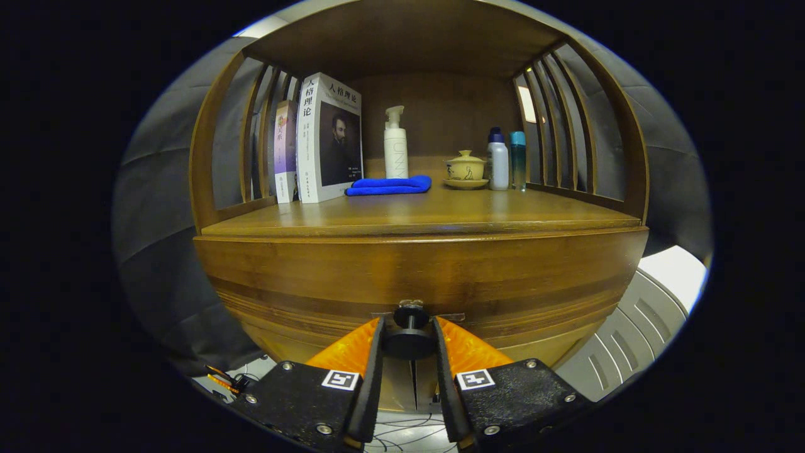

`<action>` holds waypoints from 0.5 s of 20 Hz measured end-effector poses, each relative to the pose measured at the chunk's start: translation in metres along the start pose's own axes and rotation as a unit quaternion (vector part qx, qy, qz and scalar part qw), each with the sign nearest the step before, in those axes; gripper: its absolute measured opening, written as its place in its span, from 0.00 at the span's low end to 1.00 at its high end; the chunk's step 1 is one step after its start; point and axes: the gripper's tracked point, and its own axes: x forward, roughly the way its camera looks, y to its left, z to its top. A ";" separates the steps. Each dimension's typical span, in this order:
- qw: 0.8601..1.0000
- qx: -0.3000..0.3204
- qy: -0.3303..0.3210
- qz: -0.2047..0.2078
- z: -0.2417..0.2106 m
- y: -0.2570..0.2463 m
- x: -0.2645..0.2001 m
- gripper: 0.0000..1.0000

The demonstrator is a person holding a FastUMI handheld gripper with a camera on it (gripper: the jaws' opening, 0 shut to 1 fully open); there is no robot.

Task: Pull open the drawer, take out the items inside it, and place them on the countertop above the cabinet.

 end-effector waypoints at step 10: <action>1.000 -0.008 0.005 -0.013 -0.012 0.000 -0.045 0.42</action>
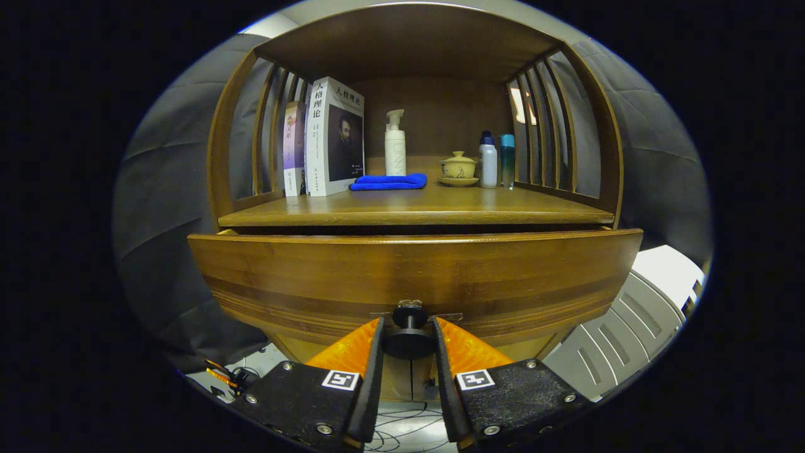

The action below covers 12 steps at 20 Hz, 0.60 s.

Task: Pull open the drawer, take out the items inside it, and place them on the countertop above the cabinet.

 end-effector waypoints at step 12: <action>1.000 -0.006 0.020 -0.007 -0.018 -0.002 -0.052 0.42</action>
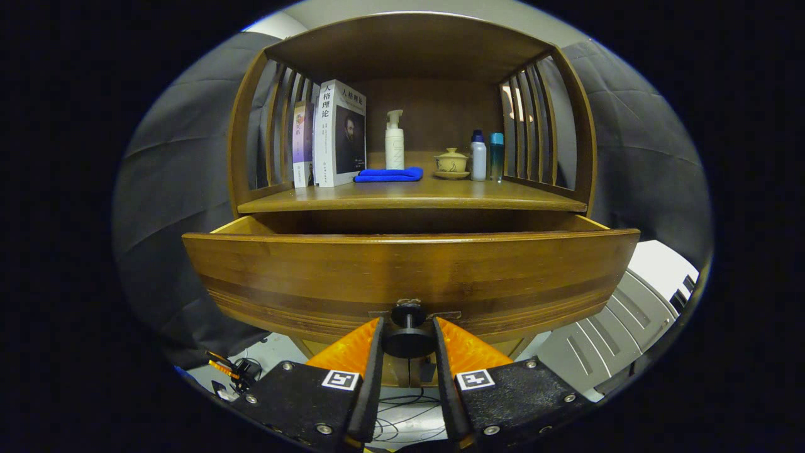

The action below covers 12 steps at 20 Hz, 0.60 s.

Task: Pull open the drawer, take out the items inside it, and place them on the countertop above the cabinet.

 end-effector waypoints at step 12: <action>1.000 0.003 0.024 -0.001 -0.023 0.002 -0.044 0.42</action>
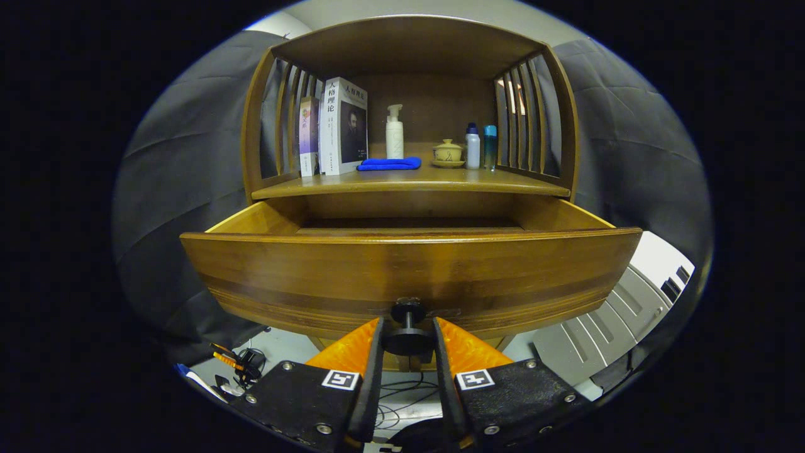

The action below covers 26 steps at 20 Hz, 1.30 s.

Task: Pull open the drawer, take out the items inside it, and place them on the countertop above the cabinet.

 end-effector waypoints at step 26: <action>0.983 0.027 -0.180 0.009 0.119 -0.021 -0.068 0.92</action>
